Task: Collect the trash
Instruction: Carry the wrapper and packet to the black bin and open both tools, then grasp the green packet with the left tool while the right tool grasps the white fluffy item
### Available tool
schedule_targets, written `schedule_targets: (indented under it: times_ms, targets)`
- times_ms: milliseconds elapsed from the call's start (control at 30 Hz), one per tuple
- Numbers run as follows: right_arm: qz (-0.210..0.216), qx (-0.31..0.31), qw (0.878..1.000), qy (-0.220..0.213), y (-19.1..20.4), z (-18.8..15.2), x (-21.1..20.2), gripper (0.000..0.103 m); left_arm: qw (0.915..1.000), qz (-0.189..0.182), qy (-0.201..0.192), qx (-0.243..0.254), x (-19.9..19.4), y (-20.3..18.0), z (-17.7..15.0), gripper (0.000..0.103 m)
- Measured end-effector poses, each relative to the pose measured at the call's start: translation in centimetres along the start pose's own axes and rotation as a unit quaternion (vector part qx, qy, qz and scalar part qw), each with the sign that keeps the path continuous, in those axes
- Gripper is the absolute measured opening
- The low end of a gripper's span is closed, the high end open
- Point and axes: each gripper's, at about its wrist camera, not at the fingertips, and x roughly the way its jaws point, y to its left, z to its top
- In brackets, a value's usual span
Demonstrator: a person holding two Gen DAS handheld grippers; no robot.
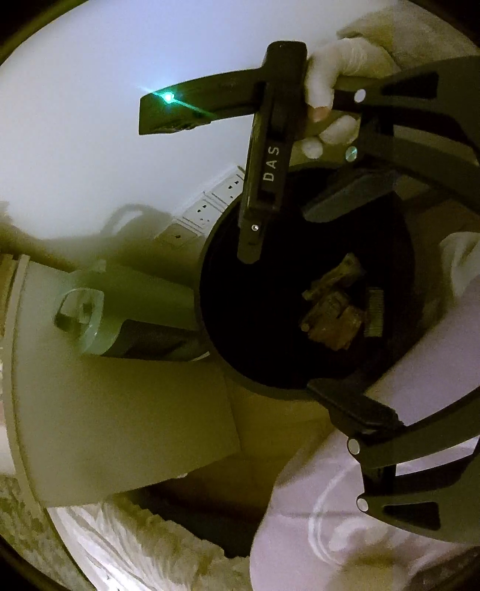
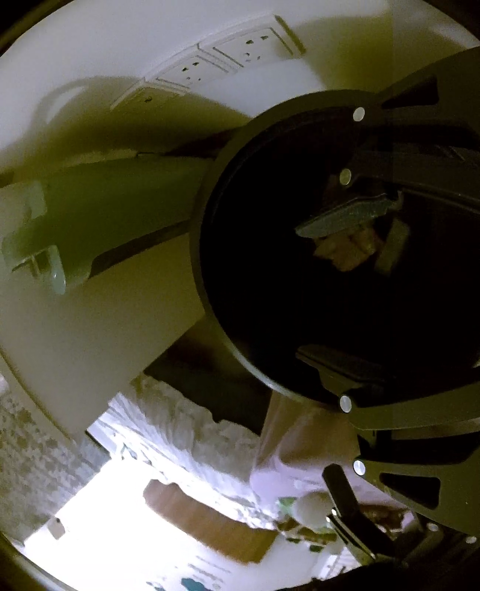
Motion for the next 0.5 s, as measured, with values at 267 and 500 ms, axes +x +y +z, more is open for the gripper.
schedule_targets:
  times_ms: [267,500]
  targets:
    - [0.038,-0.058,0.998,0.001,6.5,0.2,-0.8,0.061,0.9977,0.009,-0.050,-0.045,-6.1,3.8,-1.4,0.086]
    - [0.082,-0.133,0.988,0.014,14.9,-0.3,-0.3,0.061,0.9912,0.078,-0.083,-0.068,-12.8,10.8,-3.2,0.086]
